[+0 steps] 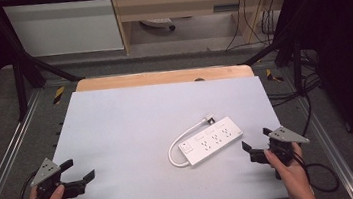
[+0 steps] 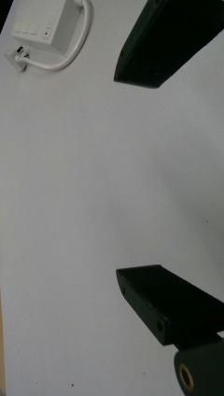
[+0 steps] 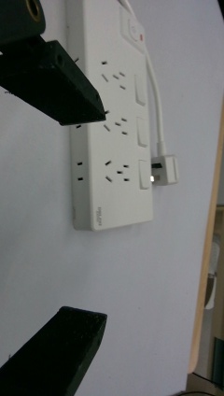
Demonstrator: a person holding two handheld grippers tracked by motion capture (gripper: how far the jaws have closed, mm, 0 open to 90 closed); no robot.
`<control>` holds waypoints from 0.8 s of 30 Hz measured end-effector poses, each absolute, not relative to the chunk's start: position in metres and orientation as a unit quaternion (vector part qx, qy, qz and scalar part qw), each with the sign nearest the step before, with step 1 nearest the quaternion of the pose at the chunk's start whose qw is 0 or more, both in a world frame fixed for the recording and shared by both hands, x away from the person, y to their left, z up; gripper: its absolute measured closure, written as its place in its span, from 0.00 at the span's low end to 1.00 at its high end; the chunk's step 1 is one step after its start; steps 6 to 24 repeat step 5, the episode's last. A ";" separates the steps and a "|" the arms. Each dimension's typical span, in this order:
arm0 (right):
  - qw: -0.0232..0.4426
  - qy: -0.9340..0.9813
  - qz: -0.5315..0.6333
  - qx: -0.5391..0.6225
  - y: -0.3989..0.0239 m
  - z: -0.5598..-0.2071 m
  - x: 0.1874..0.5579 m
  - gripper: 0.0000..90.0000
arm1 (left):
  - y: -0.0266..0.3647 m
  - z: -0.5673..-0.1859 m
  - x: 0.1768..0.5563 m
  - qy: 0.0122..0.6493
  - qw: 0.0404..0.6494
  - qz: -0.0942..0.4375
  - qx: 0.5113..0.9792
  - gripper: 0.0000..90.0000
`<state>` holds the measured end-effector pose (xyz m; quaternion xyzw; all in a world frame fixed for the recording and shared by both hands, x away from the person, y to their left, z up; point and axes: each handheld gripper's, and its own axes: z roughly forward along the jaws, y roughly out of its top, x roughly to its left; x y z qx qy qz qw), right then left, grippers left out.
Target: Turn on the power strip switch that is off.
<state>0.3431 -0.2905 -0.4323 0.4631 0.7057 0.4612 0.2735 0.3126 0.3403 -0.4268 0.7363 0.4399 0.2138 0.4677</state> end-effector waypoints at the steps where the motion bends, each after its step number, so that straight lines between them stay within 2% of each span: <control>1: 0.271 0.710 0.457 0.463 -0.290 -0.434 0.344 0.05 | 0.340 -0.427 0.313 0.440 0.468 0.214 0.736 0.07; 5: 0.254 0.727 0.432 0.470 -0.286 -0.444 0.345 0.05 | 0.340 -0.427 0.313 0.439 0.468 0.214 0.737 0.07; 24: 0.254 0.727 0.432 0.470 -0.286 -0.444 0.345 0.05 | 0.340 -0.427 0.313 0.439 0.468 0.214 0.737 0.07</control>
